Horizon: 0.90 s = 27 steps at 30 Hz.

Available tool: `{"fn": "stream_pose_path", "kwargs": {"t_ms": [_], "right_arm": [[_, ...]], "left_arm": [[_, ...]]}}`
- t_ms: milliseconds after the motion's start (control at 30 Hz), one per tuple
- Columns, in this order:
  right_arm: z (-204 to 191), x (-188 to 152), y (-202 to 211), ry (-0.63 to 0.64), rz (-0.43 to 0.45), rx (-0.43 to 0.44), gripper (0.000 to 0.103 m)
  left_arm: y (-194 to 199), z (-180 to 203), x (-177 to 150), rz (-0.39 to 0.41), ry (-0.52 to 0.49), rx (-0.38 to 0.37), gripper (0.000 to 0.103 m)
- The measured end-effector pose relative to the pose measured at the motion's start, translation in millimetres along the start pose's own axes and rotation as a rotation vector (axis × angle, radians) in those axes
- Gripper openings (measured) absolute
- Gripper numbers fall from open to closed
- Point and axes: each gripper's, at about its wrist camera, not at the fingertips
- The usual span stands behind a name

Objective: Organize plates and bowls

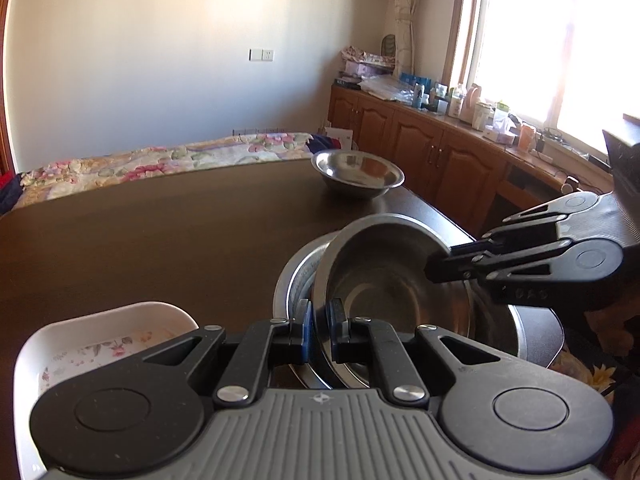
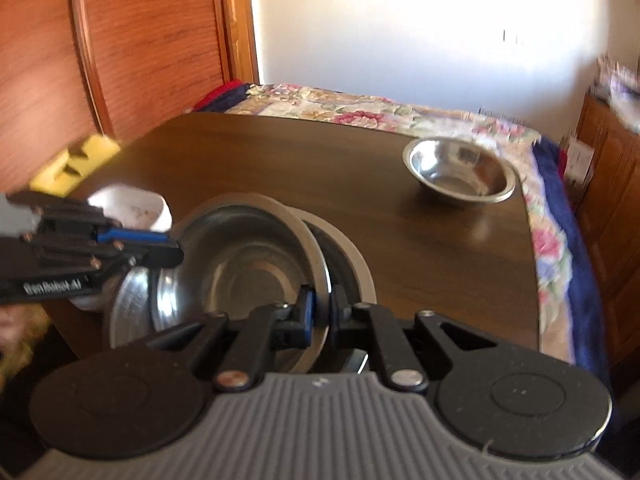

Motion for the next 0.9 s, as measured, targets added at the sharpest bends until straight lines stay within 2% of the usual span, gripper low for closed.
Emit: {"fn": "stream_pose_path", "kwargs": {"t_ms": [467,700,900], "right_arm": [[-17,5,-7,0.115,-0.048,-0.067,0.015],[-17,4,-7,0.112,-0.045,-0.065,0.015],[-13,6,-1,0.081,-0.006,-0.046,0.015]], "left_arm": [[6,0,1,0.023,0.016,0.004,0.01],[9,-4,6,0.039,0.021,0.005,0.01],[9,-3,4,0.042,0.024,0.01,0.01]]}}
Point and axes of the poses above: each gripper's, at about its wrist camera, not at the fingertips, and y roughly against the way its jaws point, z to its right, x to its top, and after that the axes turned 7 degrees about -z, right-handed
